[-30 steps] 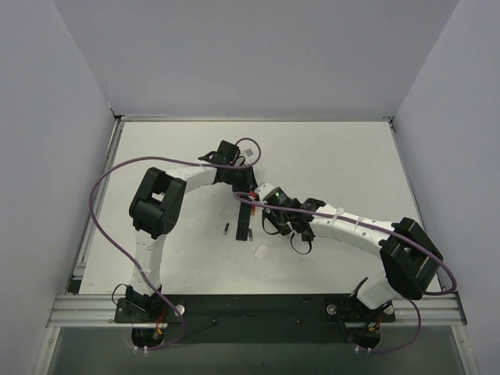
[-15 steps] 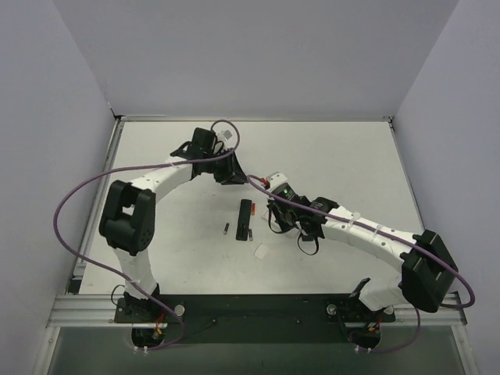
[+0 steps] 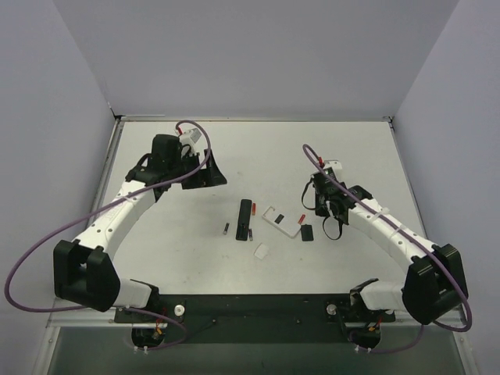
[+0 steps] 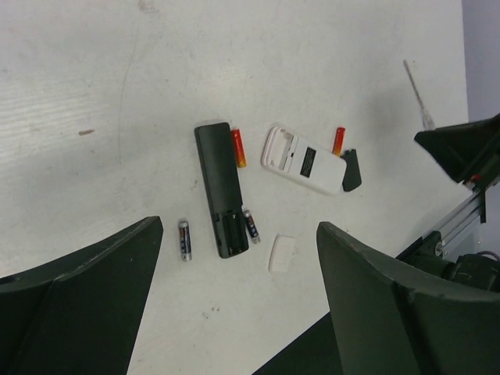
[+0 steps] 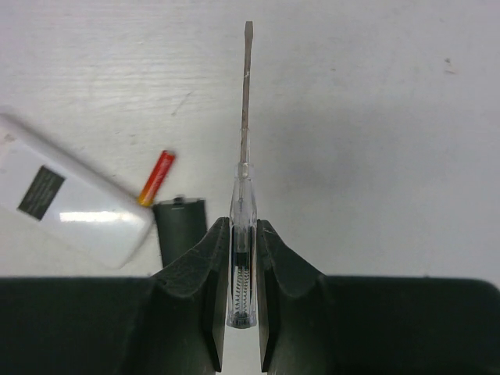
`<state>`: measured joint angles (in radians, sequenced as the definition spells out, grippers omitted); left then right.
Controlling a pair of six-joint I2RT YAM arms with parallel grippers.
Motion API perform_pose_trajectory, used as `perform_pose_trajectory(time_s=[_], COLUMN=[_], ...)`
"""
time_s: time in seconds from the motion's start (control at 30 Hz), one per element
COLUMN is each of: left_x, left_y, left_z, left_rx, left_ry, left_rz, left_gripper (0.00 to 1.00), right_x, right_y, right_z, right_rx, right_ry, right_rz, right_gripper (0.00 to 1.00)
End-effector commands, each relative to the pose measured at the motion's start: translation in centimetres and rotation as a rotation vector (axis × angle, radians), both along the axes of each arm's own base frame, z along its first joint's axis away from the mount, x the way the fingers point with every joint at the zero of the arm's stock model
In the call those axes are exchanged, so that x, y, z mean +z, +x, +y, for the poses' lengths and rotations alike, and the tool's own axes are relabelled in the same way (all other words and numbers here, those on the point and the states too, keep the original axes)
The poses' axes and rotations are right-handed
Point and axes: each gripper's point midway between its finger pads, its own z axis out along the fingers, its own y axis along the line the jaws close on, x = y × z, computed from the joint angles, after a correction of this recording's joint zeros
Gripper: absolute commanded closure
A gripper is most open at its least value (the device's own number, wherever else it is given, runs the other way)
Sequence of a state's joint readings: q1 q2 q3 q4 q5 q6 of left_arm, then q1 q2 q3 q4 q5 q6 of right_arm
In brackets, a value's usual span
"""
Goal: Unload the batteries from the remote control
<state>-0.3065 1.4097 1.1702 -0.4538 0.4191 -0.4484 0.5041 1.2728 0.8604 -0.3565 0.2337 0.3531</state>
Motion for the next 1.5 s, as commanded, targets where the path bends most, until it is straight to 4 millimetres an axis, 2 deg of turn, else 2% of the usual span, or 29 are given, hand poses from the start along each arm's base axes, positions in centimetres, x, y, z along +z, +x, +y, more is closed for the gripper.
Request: perform_pose_trajectory(time_s=[0.0, 0.17, 0.4, 0.7, 1.0, 1.17, 1.27, 1.43, 1.47], left_x=[-1.4, -3.5, -3.1, -3.3, -3.6, -3.4, -3.3, -2.1, -1.1], left_y=[-1.2, -2.4, -2.6, -2.6, -2.6, -2.6, -2.7, -2.9, -2.7], left_z=[1.4, 1.9, 1.5, 1.5, 1.2, 1.2, 1.3, 0.7, 0.6], left_rx=[-0.008, -0.022, -0.032, -0.025, -0.033, -0.033, -0.032, -0.055, -0.055], left_ry=[0.075, 0.101, 0.082, 0.080, 0.069, 0.068, 0.066, 0.028, 0.015], left_rz=[-0.027, -0.002, -0.018, -0.013, 0.002, -0.003, -0.007, -0.055, -0.097], left_gripper=[0.09, 0.09, 0.09, 0.09, 0.09, 0.09, 0.09, 0.09, 0.09], right_x=[-1.4, -3.5, -4.9, -6.9, -6.9, -6.3, -5.0, -0.4, 0.4], right_y=[0.2, -0.6, -1.5, -3.2, -3.5, -3.4, -3.2, -3.1, -3.3], right_z=[-3.9, -4.4, -5.1, -4.8, -5.1, -4.9, -4.5, -2.7, -2.1], right_rx=[-0.133, -0.162, -0.181, -0.189, -0.202, -0.194, -0.172, -0.077, -0.051], right_ry=[-0.082, -0.083, -0.086, -0.050, -0.054, -0.039, -0.016, 0.055, 0.070], right_rz=[0.081, 0.195, 0.255, 0.354, 0.351, 0.332, 0.296, 0.126, 0.095], right_gripper=[1.00, 1.00, 0.98, 0.86, 0.76, 0.76, 0.75, 0.56, 0.52])
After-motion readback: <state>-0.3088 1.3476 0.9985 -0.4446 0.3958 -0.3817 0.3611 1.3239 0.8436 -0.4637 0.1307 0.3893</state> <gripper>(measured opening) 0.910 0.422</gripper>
